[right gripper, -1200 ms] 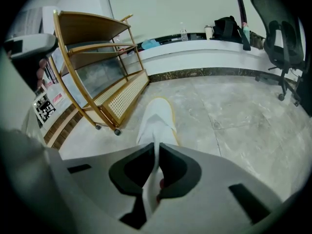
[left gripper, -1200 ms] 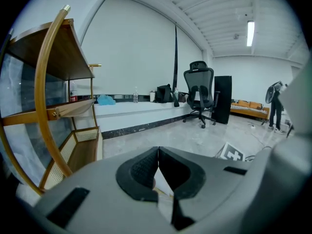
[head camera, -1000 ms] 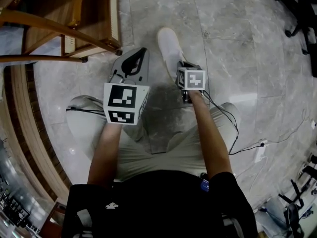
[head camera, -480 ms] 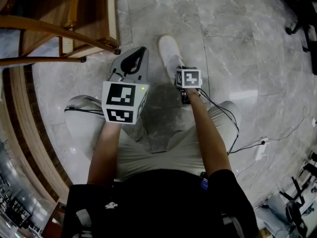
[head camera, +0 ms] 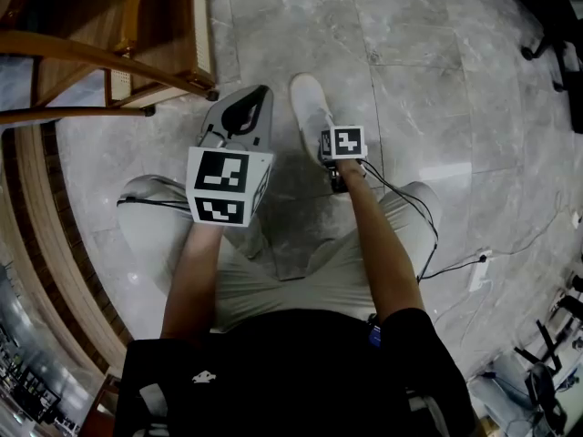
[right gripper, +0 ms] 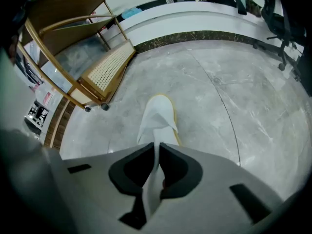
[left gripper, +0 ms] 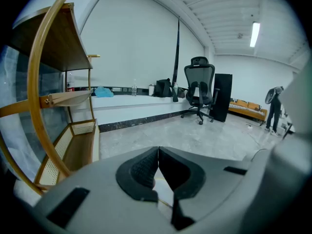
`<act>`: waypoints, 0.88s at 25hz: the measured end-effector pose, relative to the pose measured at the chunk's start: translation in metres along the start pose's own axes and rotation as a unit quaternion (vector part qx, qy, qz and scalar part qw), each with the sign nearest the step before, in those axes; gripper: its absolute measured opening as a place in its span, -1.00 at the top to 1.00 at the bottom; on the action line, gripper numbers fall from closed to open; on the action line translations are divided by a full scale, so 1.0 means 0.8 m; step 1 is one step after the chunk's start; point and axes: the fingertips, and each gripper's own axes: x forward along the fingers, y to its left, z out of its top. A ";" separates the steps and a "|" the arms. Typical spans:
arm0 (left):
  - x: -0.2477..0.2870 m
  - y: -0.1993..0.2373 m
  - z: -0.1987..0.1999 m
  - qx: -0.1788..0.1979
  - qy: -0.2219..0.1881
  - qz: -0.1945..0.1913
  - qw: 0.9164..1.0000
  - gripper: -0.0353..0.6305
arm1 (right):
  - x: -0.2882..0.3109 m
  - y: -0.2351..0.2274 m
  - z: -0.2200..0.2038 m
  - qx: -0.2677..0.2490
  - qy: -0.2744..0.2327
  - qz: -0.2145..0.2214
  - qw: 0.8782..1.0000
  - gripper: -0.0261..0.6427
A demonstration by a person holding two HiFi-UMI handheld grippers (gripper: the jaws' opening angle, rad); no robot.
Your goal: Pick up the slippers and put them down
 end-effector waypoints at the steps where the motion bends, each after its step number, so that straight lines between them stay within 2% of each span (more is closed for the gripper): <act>1: 0.001 -0.001 0.001 0.001 -0.001 0.000 1.000 0.88 | 0.001 0.002 -0.003 0.001 0.004 0.004 1.000 0.86; 8: 0.005 0.004 0.007 0.020 -0.008 0.015 1.000 0.88 | 0.000 0.004 -0.002 0.005 -0.004 0.014 1.000 0.82; 17: 0.009 -0.001 0.008 0.019 -0.009 0.012 1.000 0.88 | -0.004 -0.001 0.000 0.010 -0.010 0.011 1.000 0.80; 22: 0.010 0.002 0.010 0.017 -0.010 0.015 1.000 0.88 | -0.019 0.002 0.020 -0.003 -0.036 0.008 0.999 0.87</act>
